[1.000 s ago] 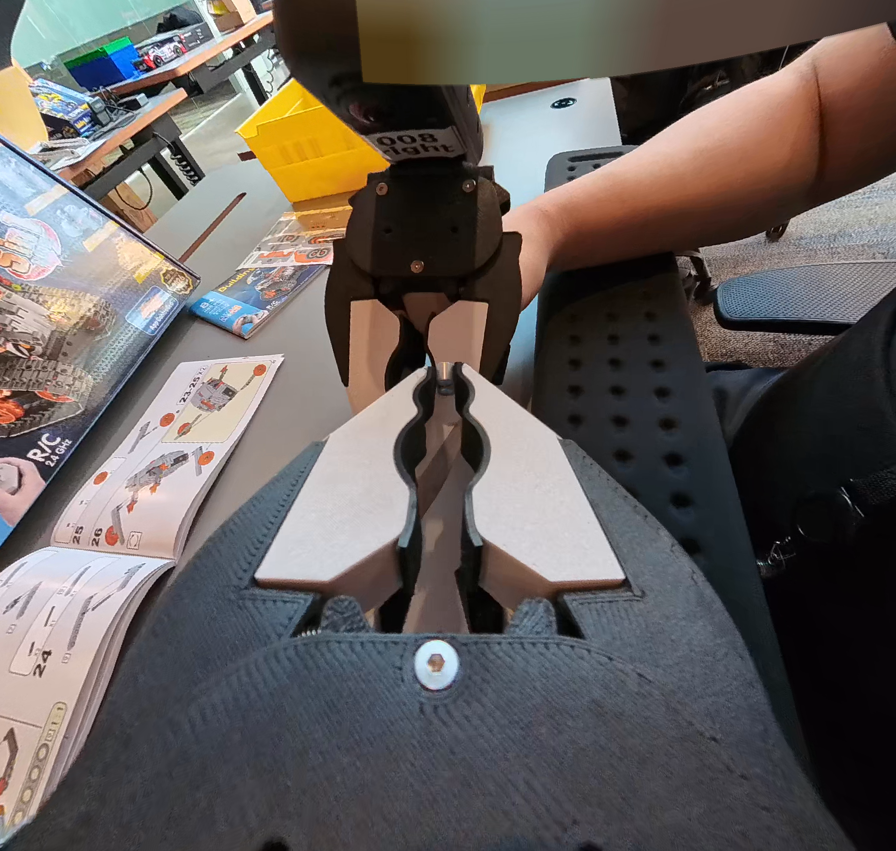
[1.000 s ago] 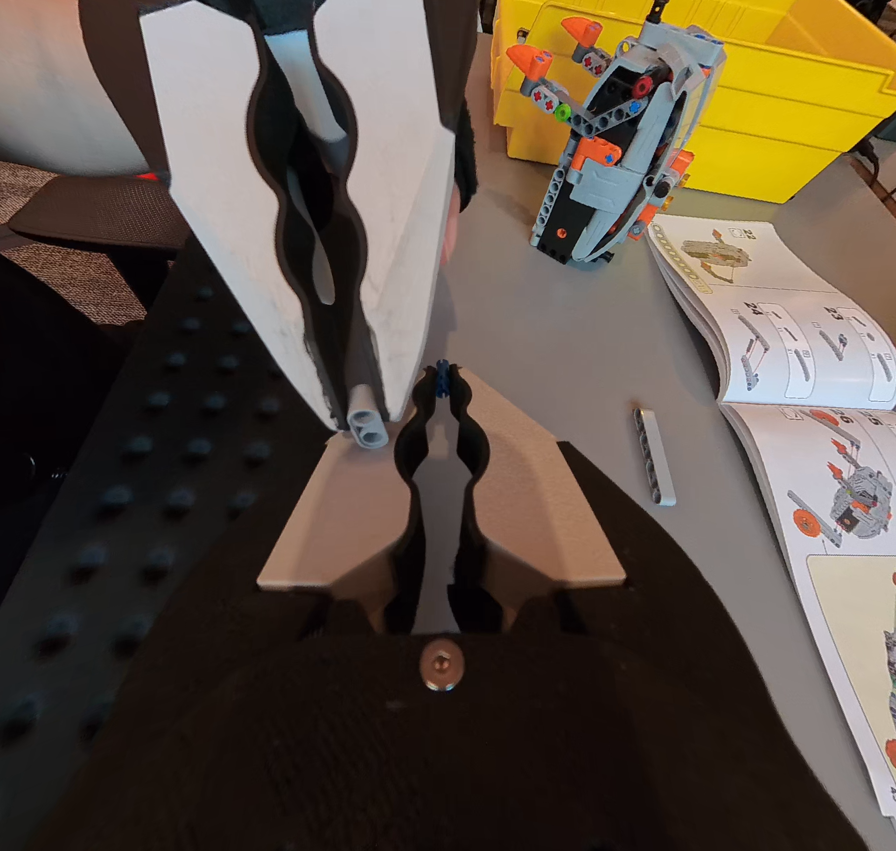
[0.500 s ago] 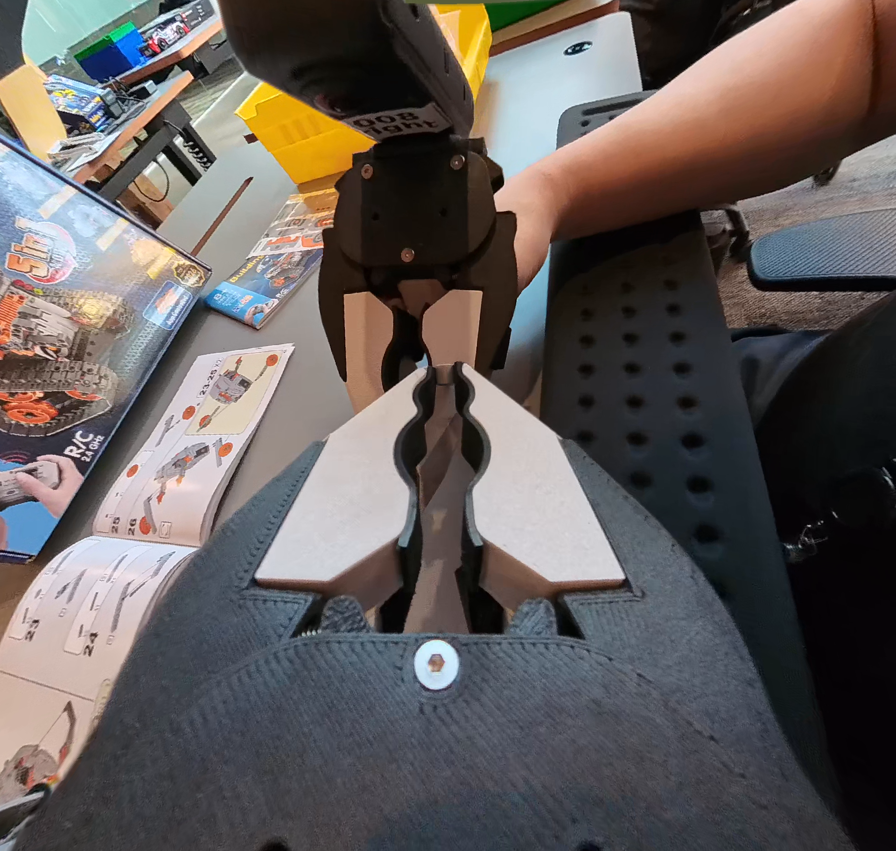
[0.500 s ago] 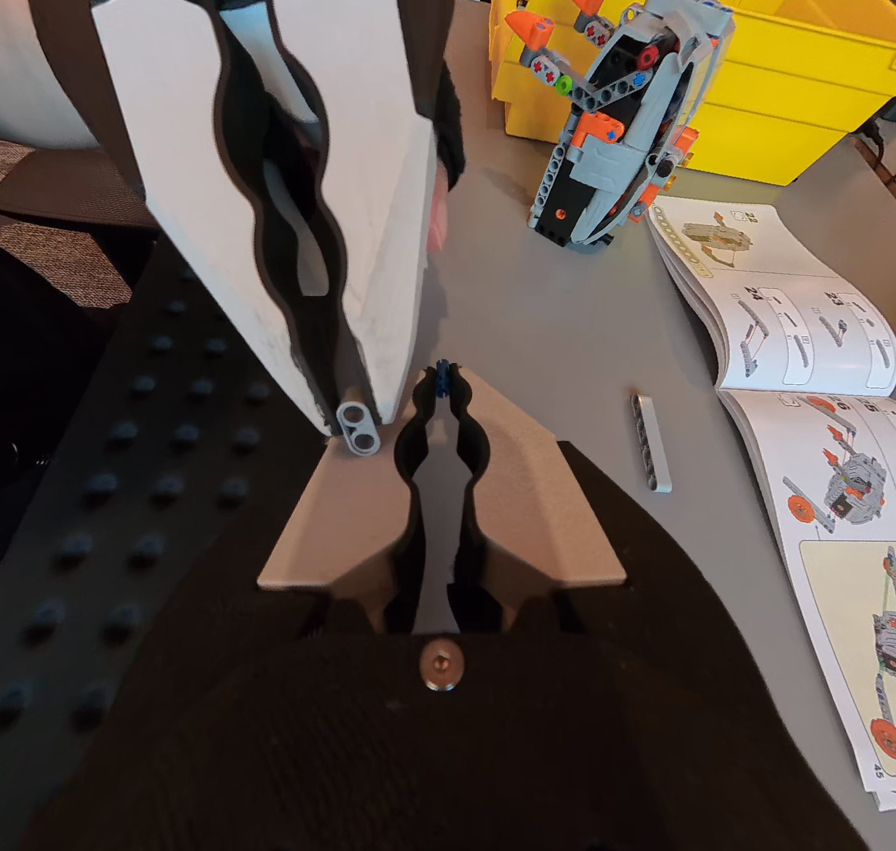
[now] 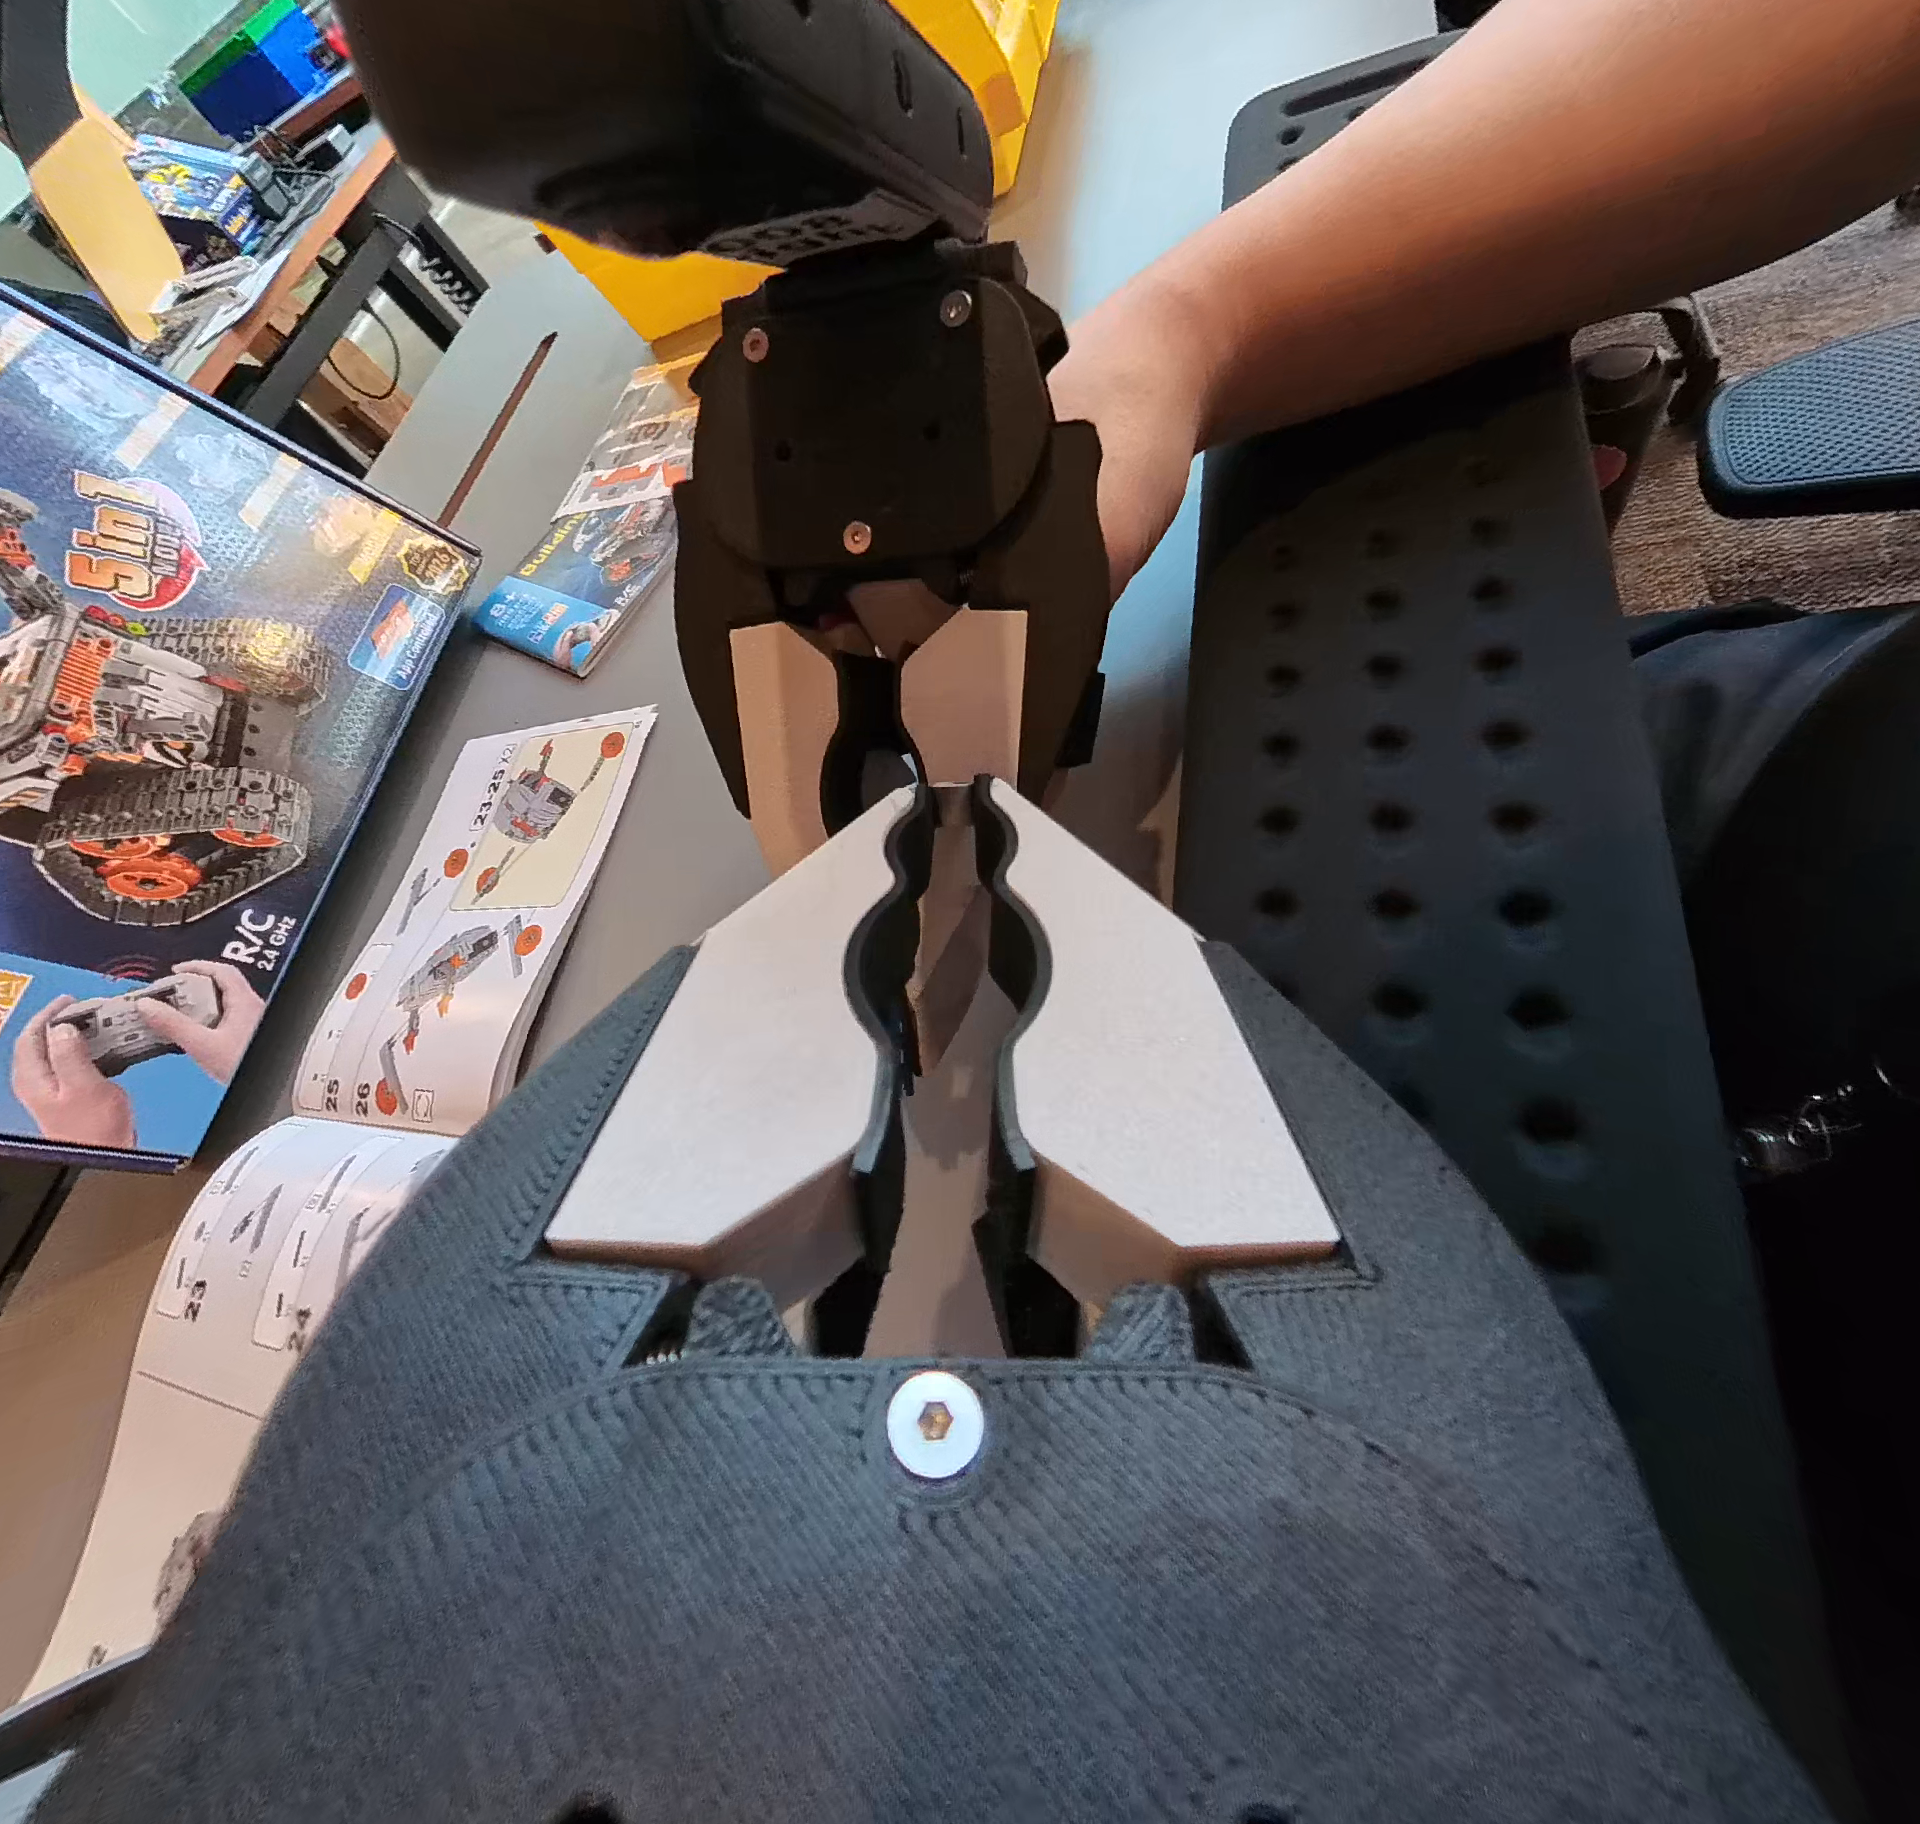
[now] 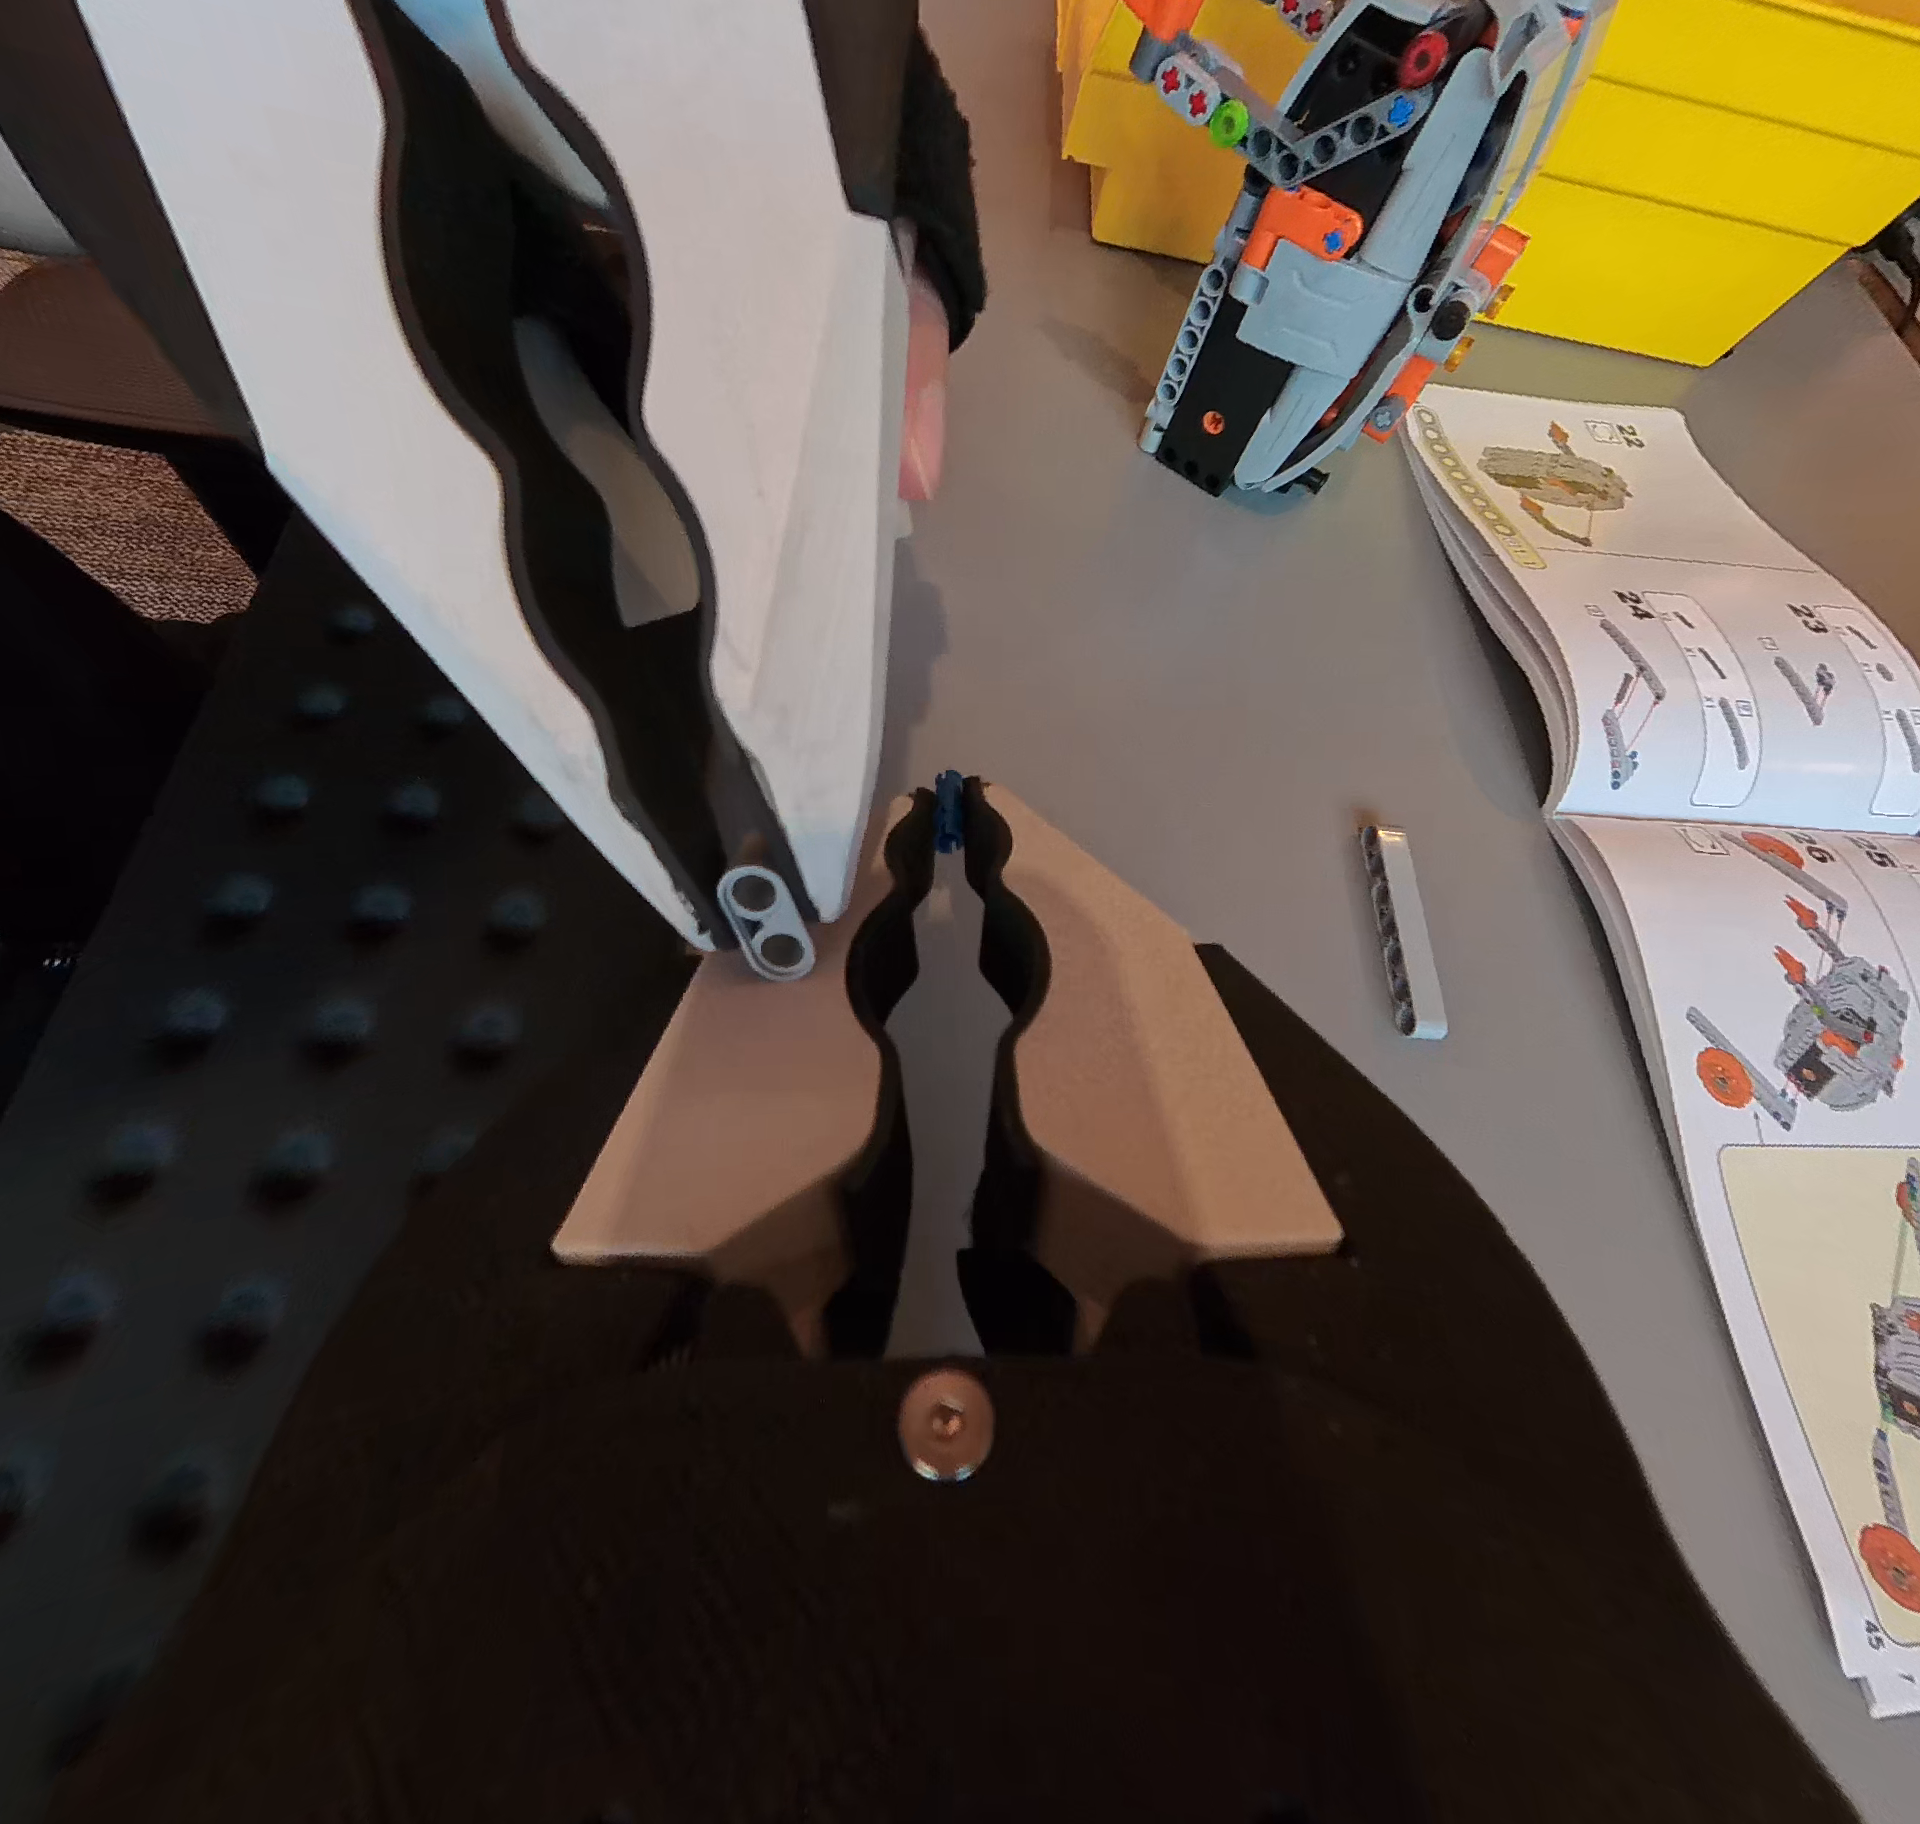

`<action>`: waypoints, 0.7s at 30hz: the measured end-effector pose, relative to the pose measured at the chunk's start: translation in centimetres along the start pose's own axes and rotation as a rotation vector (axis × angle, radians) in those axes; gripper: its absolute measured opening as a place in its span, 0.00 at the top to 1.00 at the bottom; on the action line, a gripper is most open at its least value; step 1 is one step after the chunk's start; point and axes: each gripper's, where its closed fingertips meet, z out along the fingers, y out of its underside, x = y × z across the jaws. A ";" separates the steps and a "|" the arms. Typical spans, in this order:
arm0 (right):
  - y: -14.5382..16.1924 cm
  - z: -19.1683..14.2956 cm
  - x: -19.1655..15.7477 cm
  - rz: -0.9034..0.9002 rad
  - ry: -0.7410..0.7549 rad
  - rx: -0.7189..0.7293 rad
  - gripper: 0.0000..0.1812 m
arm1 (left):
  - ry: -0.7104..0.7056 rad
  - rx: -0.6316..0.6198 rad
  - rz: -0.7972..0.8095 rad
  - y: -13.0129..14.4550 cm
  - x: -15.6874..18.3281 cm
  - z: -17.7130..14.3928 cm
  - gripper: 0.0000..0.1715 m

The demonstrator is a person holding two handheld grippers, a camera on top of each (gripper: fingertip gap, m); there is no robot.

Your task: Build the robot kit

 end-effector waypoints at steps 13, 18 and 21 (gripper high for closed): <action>-3.7 -4.1 1.9 -0.216 0.265 0.183 0.98 | -0.242 -0.032 -0.047 2.6 -4.0 -3.2 0.97; -4.4 -3.7 1.3 -0.283 0.282 0.190 0.98 | -0.261 -0.026 -0.021 2.7 -3.5 -2.9 0.97; -4.0 -3.6 1.2 -0.279 0.268 0.173 0.98 | -0.273 -0.015 -0.014 2.6 -3.5 -2.9 0.97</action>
